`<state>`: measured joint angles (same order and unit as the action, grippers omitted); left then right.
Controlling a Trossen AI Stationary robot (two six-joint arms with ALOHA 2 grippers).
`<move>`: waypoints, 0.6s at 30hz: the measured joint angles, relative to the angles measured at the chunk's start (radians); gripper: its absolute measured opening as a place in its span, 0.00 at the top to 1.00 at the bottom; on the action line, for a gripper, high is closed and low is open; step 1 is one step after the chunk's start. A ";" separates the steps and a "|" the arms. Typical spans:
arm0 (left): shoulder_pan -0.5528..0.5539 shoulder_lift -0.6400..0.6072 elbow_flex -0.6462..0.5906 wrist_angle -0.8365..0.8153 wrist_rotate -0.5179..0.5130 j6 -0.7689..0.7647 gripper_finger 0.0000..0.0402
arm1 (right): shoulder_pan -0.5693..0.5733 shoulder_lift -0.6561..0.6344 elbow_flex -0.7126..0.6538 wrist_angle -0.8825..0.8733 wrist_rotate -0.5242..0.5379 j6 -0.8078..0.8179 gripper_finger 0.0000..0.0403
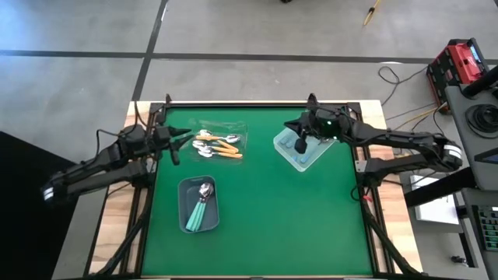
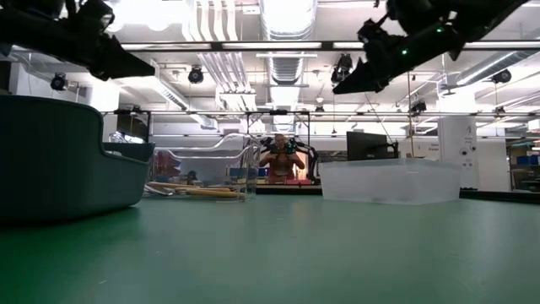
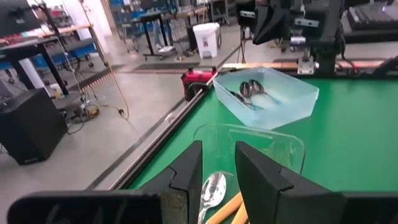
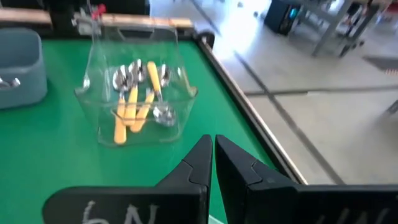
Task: Sort silverware by color (type)
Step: Adjust the blue spoons in the white bin
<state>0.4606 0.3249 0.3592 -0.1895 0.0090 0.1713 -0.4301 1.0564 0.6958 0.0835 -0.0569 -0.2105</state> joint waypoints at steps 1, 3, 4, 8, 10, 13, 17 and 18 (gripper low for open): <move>0.000 -0.015 -0.008 0.006 0.000 -0.003 0.81 | 0.000 -0.018 -0.020 0.026 -0.003 0.000 0.97; 0.000 -0.042 -0.021 0.017 0.000 -0.011 0.81 | 0.000 -0.056 -0.063 0.077 -0.004 0.005 0.97; 0.000 -0.054 -0.026 0.017 0.000 -0.016 0.81 | -0.001 -0.073 -0.083 0.101 -0.003 0.010 0.97; 0.000 -0.090 -0.033 0.016 0.000 -0.035 0.81 | -0.011 -0.140 -0.145 0.168 0.016 0.067 0.97; 0.000 -0.104 -0.033 0.017 0.000 -0.038 0.81 | -0.018 -0.166 -0.158 0.176 0.064 0.116 0.97; 0.000 -0.121 -0.033 0.017 0.000 -0.038 0.81 | -0.023 -0.190 -0.166 0.177 0.128 0.152 0.97; 0.000 -0.138 -0.033 0.017 -0.001 -0.038 0.81 | -0.022 -0.199 -0.166 0.180 0.173 0.158 0.97; 0.000 -0.142 -0.033 0.016 -0.001 -0.038 0.81 | -0.022 -0.198 -0.166 0.180 0.200 0.168 0.97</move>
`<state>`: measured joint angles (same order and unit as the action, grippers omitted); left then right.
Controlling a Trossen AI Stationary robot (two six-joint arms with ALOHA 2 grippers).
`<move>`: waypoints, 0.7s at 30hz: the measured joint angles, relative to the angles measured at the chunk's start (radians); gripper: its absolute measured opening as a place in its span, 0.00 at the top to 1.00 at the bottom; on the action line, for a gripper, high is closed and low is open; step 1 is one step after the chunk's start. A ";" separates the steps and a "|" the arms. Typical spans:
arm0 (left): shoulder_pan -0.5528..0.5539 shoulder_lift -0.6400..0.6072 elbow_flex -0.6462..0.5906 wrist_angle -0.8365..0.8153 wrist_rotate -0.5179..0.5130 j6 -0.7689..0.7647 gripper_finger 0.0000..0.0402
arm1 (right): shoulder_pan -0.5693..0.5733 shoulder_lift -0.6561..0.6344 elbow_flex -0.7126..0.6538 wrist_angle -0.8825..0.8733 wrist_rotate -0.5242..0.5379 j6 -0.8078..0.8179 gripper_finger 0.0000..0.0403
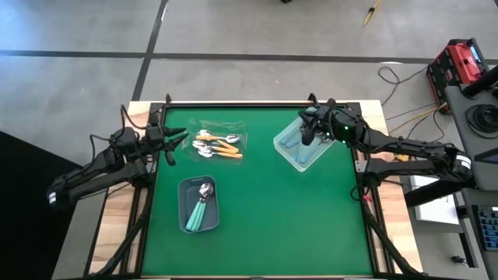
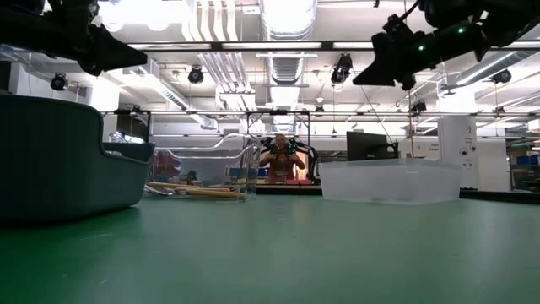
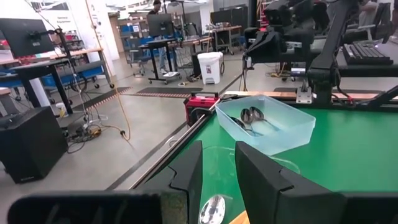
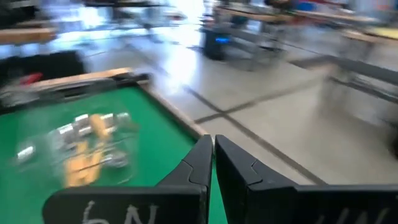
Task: Sort silverware by color (type)
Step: Adjust the blue spoons in the white bin
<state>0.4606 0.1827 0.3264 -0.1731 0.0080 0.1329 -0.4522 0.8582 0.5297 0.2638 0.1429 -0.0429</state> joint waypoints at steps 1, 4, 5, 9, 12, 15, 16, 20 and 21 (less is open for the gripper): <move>0.000 -0.003 0.000 -0.002 0.000 0.000 0.81 | 0.000 0.001 0.000 0.000 0.046 0.021 0.97; 0.000 -0.011 0.000 -0.010 0.000 0.000 0.81 | -0.002 0.009 0.001 -0.035 0.199 0.071 0.97; 0.000 -0.013 0.000 -0.010 0.000 0.000 0.81 | -0.003 0.015 0.004 -0.062 0.217 0.076 0.97; 0.000 -0.015 -0.002 -0.009 -0.001 0.000 0.81 | -0.033 0.054 0.067 -0.204 0.222 0.166 0.97; 0.000 -0.015 -0.002 -0.010 -0.001 0.000 0.81 | -0.072 0.119 0.158 -0.411 0.225 0.233 0.97; 0.000 -0.015 -0.002 -0.010 -0.001 0.000 0.81 | -0.109 0.210 0.253 -0.629 0.218 0.287 0.97; 0.000 -0.015 -0.002 -0.010 -0.001 0.000 0.81 | -0.122 0.241 0.283 -0.687 0.214 0.300 0.97; 0.000 -0.015 -0.002 -0.005 -0.010 0.005 0.81 | -0.177 0.357 0.382 -0.913 0.108 0.307 0.97; 0.000 -0.015 -0.002 0.000 -0.023 0.010 0.81 | -0.189 0.382 0.398 -0.962 0.071 0.289 0.97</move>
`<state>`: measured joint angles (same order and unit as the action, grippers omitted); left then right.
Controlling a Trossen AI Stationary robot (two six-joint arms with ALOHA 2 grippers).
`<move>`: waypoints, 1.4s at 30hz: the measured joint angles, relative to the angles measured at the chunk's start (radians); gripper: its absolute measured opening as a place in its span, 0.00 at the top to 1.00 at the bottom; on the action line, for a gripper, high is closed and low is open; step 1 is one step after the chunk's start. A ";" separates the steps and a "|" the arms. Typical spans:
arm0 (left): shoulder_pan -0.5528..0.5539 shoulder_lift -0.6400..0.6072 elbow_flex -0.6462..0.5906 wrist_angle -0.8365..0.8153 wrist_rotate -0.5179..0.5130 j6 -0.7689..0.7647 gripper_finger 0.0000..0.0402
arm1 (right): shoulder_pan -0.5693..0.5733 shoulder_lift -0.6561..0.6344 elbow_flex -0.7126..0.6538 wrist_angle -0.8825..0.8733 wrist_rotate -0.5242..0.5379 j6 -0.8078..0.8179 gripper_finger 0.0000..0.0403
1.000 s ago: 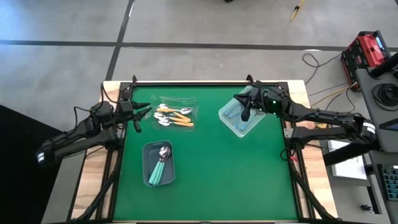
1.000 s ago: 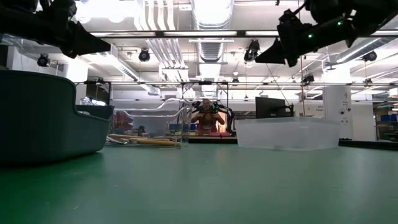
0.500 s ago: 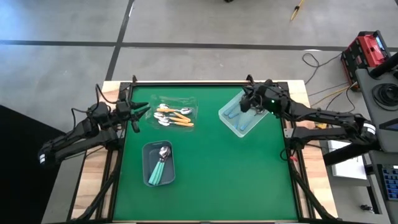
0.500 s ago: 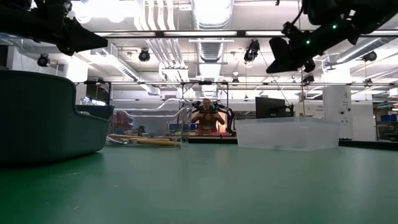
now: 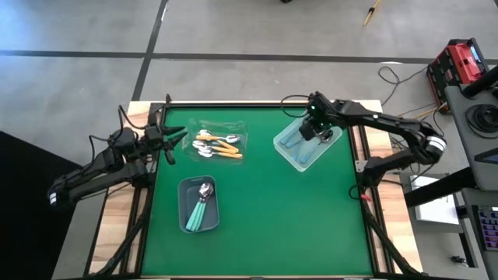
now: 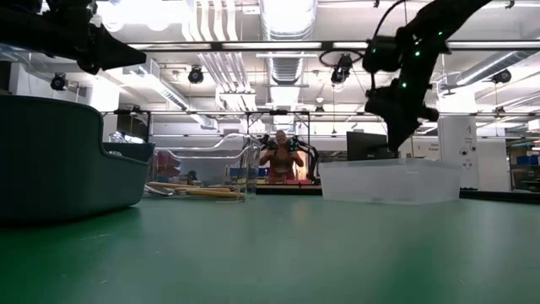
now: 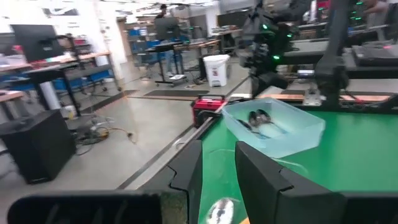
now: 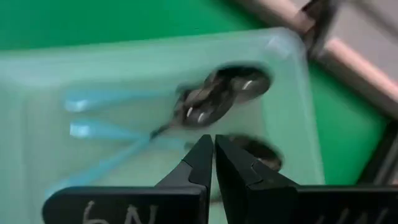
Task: Sort silverware by color (type)
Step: Adjust the blue spoons in the white bin
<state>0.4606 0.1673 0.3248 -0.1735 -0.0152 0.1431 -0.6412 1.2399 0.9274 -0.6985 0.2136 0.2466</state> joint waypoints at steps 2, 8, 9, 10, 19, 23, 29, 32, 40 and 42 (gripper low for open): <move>0.000 0.000 0.000 0.006 -0.035 0.012 0.81 | -0.026 0.041 0.023 -0.046 -0.063 -0.028 0.97; 0.000 0.000 0.000 0.016 -0.123 0.076 0.81 | -0.085 0.152 0.042 -0.037 -0.051 -0.040 0.97; 0.000 0.000 0.000 0.017 -0.125 0.080 0.81 | -0.086 0.166 0.042 -0.026 -0.034 -0.038 0.97; 0.000 0.000 0.000 0.017 -0.125 0.082 0.81 | -0.086 0.177 0.042 -0.015 -0.030 -0.037 0.97; 0.000 0.000 0.000 0.003 -0.125 0.084 0.81 | -0.086 0.212 0.007 0.132 -0.030 0.015 0.97; 0.000 0.000 0.000 -0.010 -0.125 0.084 0.81 | -0.086 0.230 -0.005 0.159 -0.027 0.004 0.97; 0.000 0.000 0.000 -0.012 -0.125 0.084 0.81 | -0.086 0.262 -0.017 0.165 0.021 -0.003 0.97; 0.000 0.000 0.000 -0.013 -0.125 0.084 0.81 | -0.086 0.274 -0.028 0.176 0.042 -0.001 0.97; 0.000 0.000 0.000 -0.014 -0.125 0.084 0.81 | -0.086 0.281 -0.052 0.195 0.050 0.035 0.97; 0.000 0.000 0.000 -0.014 -0.125 0.083 0.81 | -0.086 0.280 -0.053 0.195 0.046 0.043 0.97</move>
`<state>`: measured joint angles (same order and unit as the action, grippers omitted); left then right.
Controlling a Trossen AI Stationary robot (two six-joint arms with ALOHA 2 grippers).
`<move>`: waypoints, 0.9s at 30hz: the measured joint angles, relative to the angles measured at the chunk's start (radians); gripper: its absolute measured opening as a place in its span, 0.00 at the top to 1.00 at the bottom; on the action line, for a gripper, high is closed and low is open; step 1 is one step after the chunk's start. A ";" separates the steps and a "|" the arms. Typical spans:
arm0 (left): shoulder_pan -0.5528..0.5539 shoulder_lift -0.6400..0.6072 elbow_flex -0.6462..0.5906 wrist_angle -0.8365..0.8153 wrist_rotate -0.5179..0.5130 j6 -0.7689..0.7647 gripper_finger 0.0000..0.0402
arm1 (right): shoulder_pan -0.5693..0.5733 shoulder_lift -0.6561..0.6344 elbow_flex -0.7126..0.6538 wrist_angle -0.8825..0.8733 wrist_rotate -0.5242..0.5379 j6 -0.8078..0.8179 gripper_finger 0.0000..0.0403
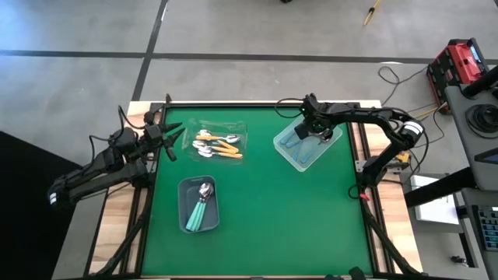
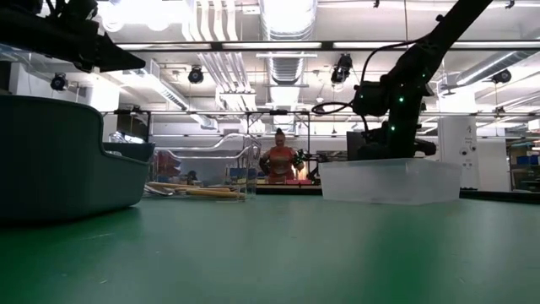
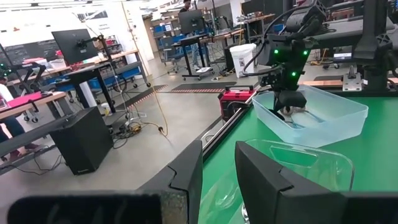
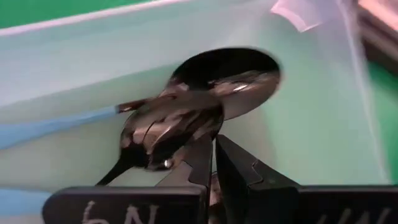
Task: Sort silverware by color (type)
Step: Adjust the blue spoons in the white bin
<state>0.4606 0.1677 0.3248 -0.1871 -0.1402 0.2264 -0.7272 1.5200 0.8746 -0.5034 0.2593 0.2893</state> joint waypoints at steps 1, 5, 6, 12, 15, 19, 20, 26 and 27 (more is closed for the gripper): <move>0.000 0.000 0.000 0.000 0.000 0.000 0.81 | 0.000 0.000 0.000 -0.002 -0.020 0.004 0.97; 0.000 0.000 0.000 0.000 0.000 -0.002 0.81 | 0.001 0.000 0.000 -0.010 -0.121 0.019 0.97; 0.000 0.000 0.000 0.000 0.000 -0.002 0.81 | 0.002 0.000 0.000 -0.010 -0.139 0.026 0.97; 0.000 0.001 0.000 0.000 0.000 -0.007 0.81 | 0.002 -0.003 0.004 -0.035 -0.163 0.025 0.97; 0.000 0.001 0.000 0.000 0.000 -0.007 0.81 | 0.002 -0.005 0.027 -0.087 -0.163 0.024 0.97; 0.000 0.001 0.000 0.000 0.000 -0.007 0.81 | 0.011 -0.007 0.055 -0.153 -0.173 0.006 0.97; 0.000 0.001 0.000 0.000 0.000 -0.007 0.81 | 0.014 -0.007 0.056 -0.153 -0.189 0.002 0.97; 0.000 0.001 0.000 0.000 0.000 -0.018 0.81 | 0.034 -0.007 0.058 -0.143 -0.120 -0.020 0.97; 0.000 0.001 0.000 0.000 0.000 -0.020 0.81 | 0.034 -0.007 0.062 -0.143 -0.107 -0.019 0.97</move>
<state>0.4606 0.1688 0.3248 -0.1867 -0.1402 0.2068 -0.6937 1.5127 0.9363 -0.6460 0.1524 0.2699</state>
